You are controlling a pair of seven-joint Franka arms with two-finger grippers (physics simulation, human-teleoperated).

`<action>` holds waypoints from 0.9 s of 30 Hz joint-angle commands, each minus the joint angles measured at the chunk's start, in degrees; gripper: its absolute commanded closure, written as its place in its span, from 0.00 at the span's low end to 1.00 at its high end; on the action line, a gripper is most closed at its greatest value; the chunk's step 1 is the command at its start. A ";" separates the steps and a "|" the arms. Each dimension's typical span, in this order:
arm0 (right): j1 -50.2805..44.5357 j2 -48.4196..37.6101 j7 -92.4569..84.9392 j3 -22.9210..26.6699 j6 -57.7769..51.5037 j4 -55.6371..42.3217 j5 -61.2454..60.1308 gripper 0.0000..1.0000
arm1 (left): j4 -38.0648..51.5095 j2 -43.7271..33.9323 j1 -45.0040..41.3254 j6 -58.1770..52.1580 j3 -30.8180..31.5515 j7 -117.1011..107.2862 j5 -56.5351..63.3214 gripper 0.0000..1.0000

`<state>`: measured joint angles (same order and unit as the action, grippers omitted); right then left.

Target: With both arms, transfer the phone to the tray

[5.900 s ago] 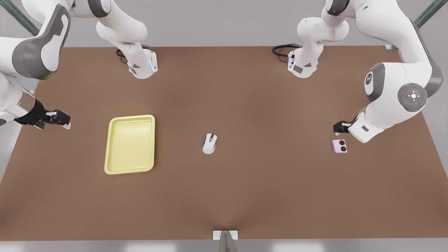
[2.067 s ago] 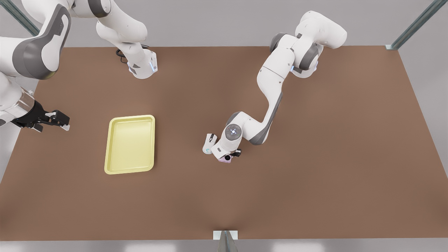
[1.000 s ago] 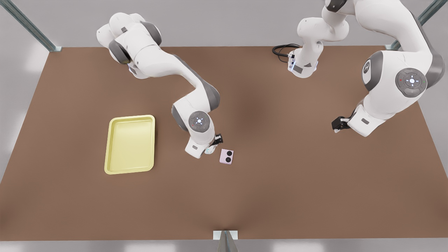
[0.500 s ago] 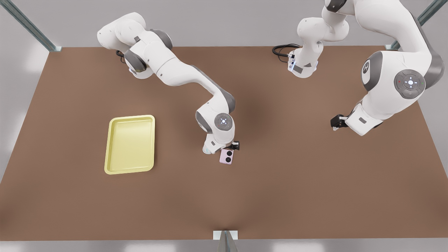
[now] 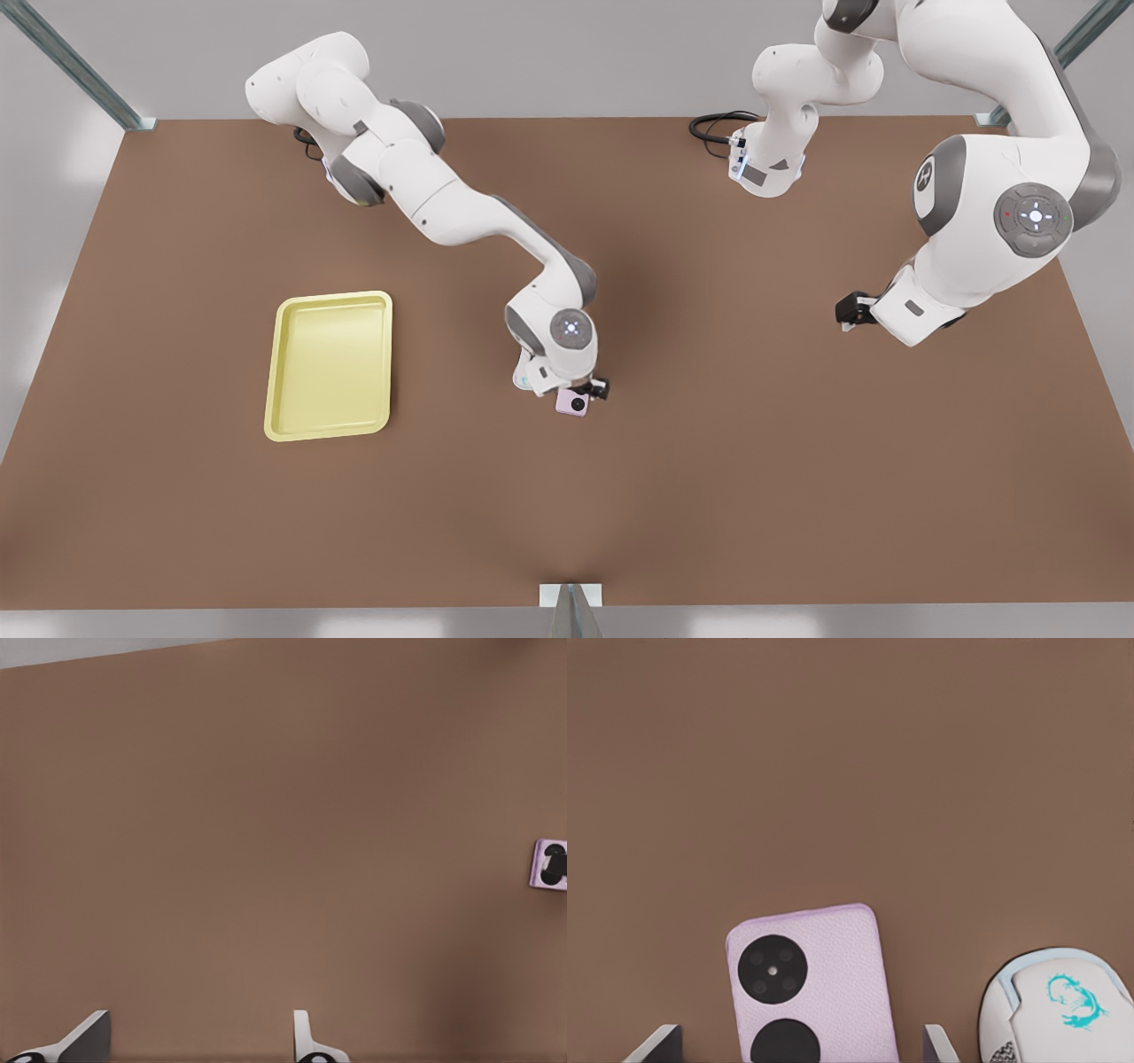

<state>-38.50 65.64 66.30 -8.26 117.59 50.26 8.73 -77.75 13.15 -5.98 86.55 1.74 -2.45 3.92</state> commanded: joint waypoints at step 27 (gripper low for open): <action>-0.26 2.38 -4.33 -1.85 1.77 0.71 1.38 0.00 | 0.05 0.56 0.00 0.03 -0.07 1.13 0.13 0.00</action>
<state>-38.75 68.16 64.50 -10.03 119.27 51.01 10.13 -77.72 13.78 -5.98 86.60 1.67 -1.56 4.00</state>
